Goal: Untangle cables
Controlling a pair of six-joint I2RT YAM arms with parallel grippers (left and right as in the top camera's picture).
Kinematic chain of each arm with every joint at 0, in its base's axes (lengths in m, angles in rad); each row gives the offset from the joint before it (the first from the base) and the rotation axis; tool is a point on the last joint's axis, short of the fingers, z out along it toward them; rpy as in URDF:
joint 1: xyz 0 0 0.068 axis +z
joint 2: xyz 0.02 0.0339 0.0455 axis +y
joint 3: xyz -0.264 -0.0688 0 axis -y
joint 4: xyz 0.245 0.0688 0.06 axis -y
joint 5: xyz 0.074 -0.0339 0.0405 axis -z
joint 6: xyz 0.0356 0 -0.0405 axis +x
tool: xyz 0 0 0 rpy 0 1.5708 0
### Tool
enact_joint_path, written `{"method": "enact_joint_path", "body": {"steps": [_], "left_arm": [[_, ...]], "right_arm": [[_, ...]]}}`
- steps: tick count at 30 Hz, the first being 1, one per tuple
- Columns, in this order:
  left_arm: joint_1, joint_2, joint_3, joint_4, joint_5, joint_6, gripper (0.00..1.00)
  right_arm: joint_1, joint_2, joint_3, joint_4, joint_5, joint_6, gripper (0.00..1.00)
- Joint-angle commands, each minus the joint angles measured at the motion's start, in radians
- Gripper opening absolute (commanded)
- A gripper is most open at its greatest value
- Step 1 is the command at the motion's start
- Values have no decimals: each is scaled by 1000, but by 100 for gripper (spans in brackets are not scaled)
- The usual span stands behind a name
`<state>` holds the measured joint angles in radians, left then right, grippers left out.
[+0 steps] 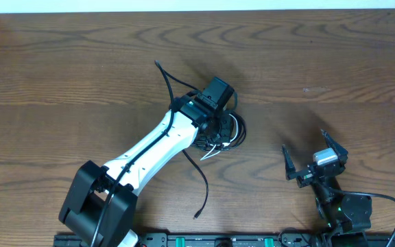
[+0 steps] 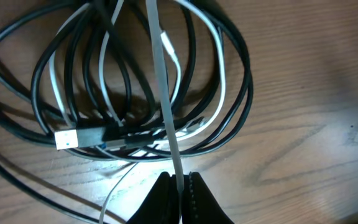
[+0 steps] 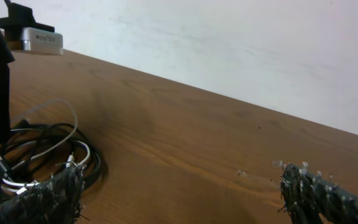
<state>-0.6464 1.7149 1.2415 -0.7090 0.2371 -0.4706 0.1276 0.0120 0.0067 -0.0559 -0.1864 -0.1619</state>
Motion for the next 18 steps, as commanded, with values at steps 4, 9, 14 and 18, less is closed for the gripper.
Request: {"method": "enact_joint_path", "body": {"steps": [4,9,14,18], "left_arm": [[-1,2,4,5,-10,9,7],[0,2,4,8,-10,9,8],[0,2,4,8,-11,10,8],[0,2,4,8,-11,10,8]], "right_arm": [[4,-5,-1,-5,0,11,99],[4,-5,-1,-5,0,11,99],[4,-5,-1,-5,0,11,99],[4,-5,-1,-5,0,11,99]]}}
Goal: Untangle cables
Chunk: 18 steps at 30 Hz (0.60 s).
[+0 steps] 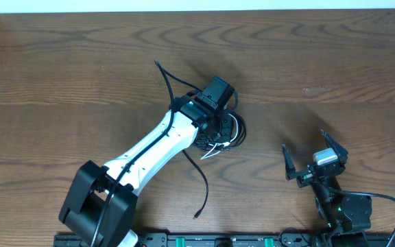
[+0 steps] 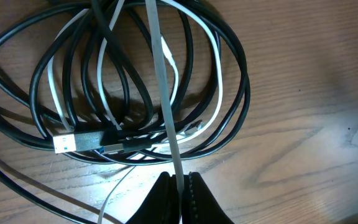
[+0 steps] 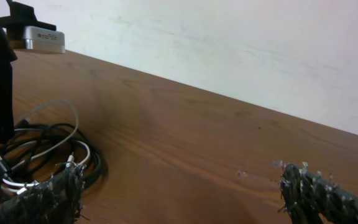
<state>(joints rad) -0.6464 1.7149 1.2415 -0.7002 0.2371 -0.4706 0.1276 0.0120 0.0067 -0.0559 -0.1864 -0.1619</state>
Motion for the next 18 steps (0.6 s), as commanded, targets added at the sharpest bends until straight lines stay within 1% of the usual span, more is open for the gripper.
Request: {"method": "enact_joint_path", "body": {"steps": [1,12,18], "left_arm": [[0,2,4,-1,-11,10,8],[0,2,4,2,-11,10,8],[0,1,4,36,-11,10,8]], "right_arm": [[4,-5,-1,-5,0,11,99],[4,-5,-1,-5,0,11,99],[4,-5,-1,-5,0,11,99]]}}
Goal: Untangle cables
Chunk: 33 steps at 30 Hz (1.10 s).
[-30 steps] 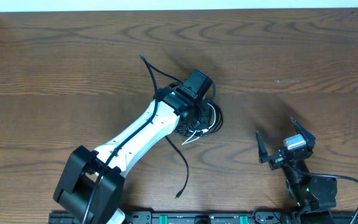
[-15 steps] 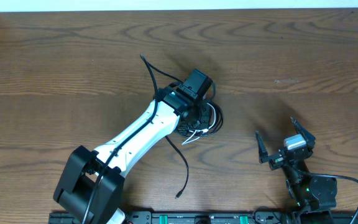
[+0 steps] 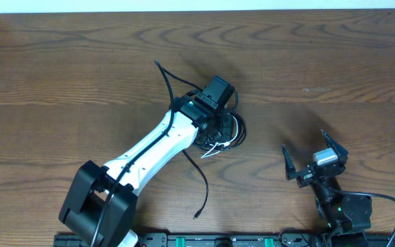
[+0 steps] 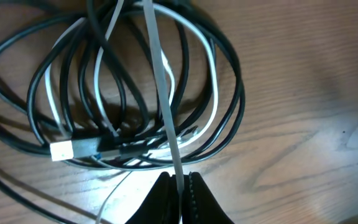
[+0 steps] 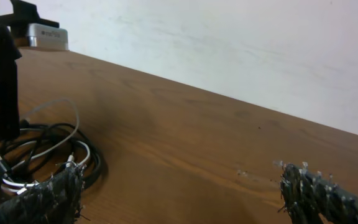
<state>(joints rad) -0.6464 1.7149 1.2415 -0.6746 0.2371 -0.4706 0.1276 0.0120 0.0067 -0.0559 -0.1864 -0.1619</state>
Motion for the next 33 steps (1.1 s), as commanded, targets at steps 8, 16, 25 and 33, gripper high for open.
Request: {"method": "enact_joint_path", "body": {"steps": [8,16,25,33], "left_arm": [[0,0,4,29,-11,10,8],[0,0,4,29,-10,9,8],[19,0,7,37,-8,9,7],[111,0,13,25,173,10,7]], "right_arm": [[4,-5,-1,-5,0,11,99],[4,-5,-1,-5,0,11,99],[4,-5,-1,27,11,-10,99],[4,-5,-1,139,-11,-26,99]]}}
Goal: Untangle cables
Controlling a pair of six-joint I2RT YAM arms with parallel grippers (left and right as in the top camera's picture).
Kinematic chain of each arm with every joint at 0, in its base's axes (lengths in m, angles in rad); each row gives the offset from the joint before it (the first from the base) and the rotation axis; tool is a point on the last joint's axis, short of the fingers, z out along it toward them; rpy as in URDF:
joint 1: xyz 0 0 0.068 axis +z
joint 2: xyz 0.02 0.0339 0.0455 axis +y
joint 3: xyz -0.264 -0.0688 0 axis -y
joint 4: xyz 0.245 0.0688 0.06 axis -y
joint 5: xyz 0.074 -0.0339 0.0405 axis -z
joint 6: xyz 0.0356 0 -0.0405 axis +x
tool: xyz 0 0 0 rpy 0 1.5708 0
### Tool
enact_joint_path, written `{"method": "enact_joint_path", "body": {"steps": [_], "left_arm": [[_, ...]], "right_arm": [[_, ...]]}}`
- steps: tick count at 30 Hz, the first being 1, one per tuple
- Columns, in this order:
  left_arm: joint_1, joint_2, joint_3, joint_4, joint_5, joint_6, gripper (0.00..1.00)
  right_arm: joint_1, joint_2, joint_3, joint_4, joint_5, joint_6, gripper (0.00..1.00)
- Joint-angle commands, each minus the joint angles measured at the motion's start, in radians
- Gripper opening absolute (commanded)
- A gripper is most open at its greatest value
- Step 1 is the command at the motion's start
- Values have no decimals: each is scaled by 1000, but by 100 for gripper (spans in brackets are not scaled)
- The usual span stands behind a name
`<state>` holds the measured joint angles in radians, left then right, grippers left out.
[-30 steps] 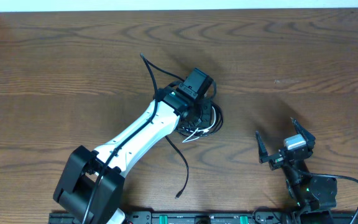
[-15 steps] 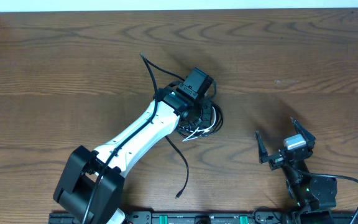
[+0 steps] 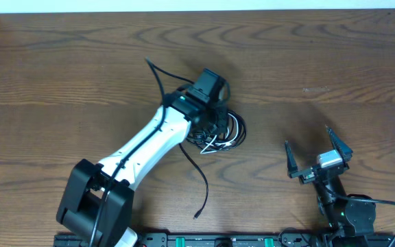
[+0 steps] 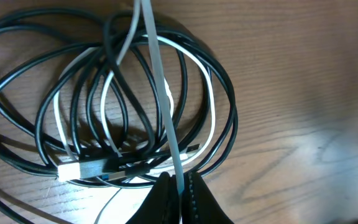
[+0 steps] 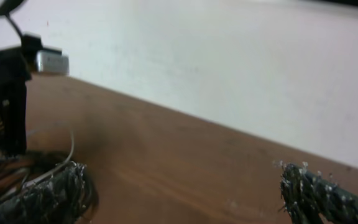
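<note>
A tangle of black and white cables [image 3: 219, 132] lies coiled mid-table; in the left wrist view the coil [image 4: 123, 106] fills the frame, with a USB plug [image 4: 70, 170] at its lower left. My left gripper [image 4: 179, 182] is shut on a grey cable [image 4: 160, 93] that runs up across the coil. The left arm [image 3: 153, 140] reaches over the tangle. A loose black cable end [image 3: 201, 185] trails toward the front edge. My right gripper [image 3: 319, 154] stands open at the right, apart from the cables, with nothing between its fingers [image 5: 61, 186].
A small grey box [image 5: 51, 61] sits at the far side of the table in the right wrist view. The wooden table [image 3: 334, 62] spreads bare to the right and behind the tangle.
My left gripper, still shut on the grey cable, has moved up and to the left, farther from the coil. The right gripper has tilted upward and shifted slightly right.
My left gripper was shut on the grey cable low over the coil at every earlier moment, barely shifting. Now it stands higher and farther left with the cable. The right gripper stayed open at the right, then tilted up.
</note>
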<state>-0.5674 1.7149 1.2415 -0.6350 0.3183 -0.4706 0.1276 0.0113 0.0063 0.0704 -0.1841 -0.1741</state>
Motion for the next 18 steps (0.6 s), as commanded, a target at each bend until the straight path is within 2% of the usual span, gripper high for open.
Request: {"method": "enact_joint_path", "body": {"steps": [1,4,7,11,14,18], "left_arm": [[47,0,13,-19,113,15,8],[79,0,13,-13,168,26,7],[120,0,13,12,295,25,7],[179,-5,13,52,515,20,8],[217,-21,13,90,644,-2,7],[249,-50,13,146,739,-50,8]], "right_arm": [[4,-5,-1,15,-8,-16,99],[4,-5,-1,61,-4,-4,99],[4,-5,-1,128,-40,167,99],[4,-5,2,168,-74,276,99],[4,7,34,169,-80,359,99],[4,77,138,127,-81,425,99]]}}
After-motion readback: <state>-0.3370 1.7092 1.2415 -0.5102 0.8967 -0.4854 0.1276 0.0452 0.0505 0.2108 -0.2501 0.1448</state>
